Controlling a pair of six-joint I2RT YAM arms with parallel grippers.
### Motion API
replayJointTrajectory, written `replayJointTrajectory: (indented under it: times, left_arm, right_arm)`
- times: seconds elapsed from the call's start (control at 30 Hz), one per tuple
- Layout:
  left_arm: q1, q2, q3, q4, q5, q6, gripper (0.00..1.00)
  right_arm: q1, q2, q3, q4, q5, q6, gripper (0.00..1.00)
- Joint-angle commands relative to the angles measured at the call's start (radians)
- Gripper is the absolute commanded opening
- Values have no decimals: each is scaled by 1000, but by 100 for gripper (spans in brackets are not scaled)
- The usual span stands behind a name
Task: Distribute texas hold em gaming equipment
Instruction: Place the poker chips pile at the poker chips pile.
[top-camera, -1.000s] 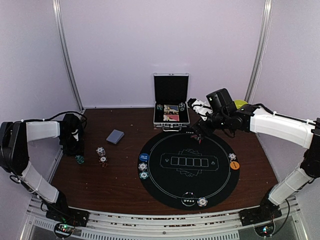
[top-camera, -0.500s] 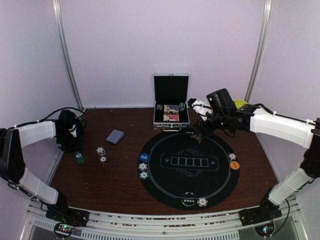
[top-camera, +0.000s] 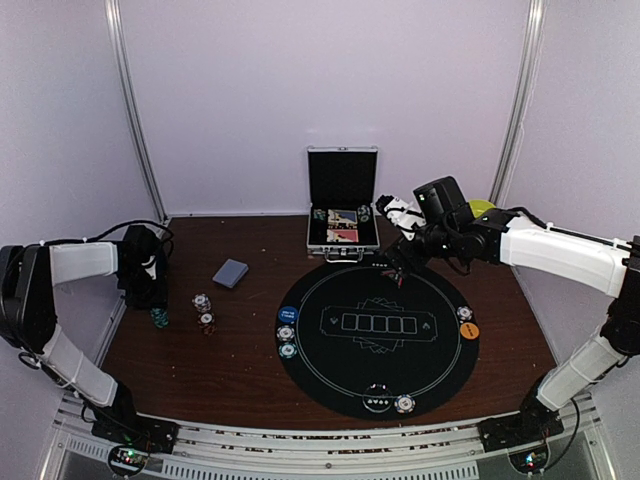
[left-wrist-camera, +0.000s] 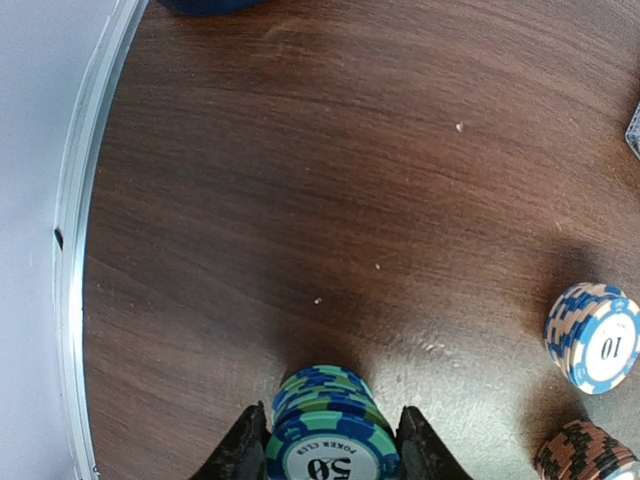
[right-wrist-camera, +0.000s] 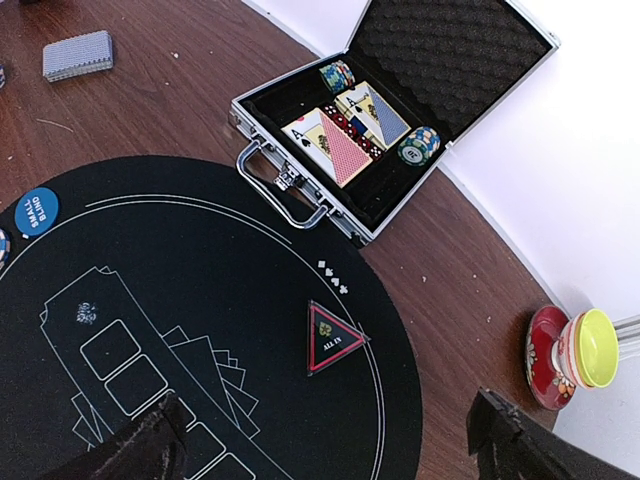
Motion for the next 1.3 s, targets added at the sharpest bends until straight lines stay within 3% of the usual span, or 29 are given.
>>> replayJointTrajectory:
  times: [0.0, 1.27]
  left_arm:
    - [4, 1, -11, 4, -1, 4, 30]
    - [4, 4, -7, 1, -20, 4, 48]
  right_arm:
    - [-7, -28, -9, 10, 9, 13, 100]
    - [-7, -30, -10, 11, 12, 12, 100]
